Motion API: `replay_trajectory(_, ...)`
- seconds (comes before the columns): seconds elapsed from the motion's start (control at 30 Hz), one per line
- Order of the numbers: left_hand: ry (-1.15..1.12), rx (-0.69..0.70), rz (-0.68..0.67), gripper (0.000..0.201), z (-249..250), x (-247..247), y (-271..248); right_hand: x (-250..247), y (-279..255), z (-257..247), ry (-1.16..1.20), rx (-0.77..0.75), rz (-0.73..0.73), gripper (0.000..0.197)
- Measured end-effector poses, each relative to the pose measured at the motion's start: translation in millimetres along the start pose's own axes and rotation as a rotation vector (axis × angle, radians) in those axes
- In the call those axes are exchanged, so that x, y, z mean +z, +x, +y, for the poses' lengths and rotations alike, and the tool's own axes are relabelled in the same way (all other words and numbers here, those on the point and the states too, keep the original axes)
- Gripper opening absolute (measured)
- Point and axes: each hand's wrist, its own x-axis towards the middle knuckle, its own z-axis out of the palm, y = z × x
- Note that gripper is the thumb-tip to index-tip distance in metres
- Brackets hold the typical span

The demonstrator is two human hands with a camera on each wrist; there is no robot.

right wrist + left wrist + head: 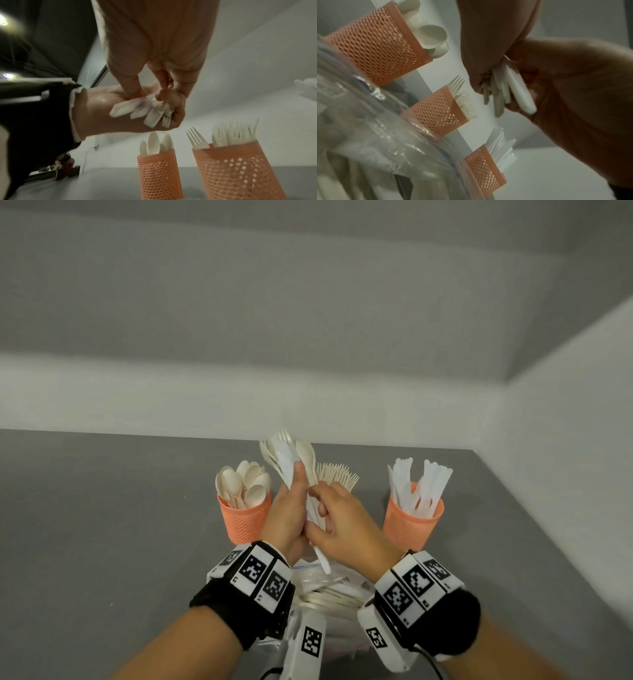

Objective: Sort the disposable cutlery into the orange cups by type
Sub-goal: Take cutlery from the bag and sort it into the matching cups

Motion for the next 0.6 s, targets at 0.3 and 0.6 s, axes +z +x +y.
replay_trajectory(0.3, -0.036, 0.002, 0.019, 0.046, -6, 1, -2, 14, 1, 0, -0.062, 0.122, 0.045, 0.035)
replay_trajectory(0.6, -0.073, -0.039, -0.096, 0.039, 2, -7, -5, 9, -8, 11, 0.367, 0.204, 0.061, 0.016)
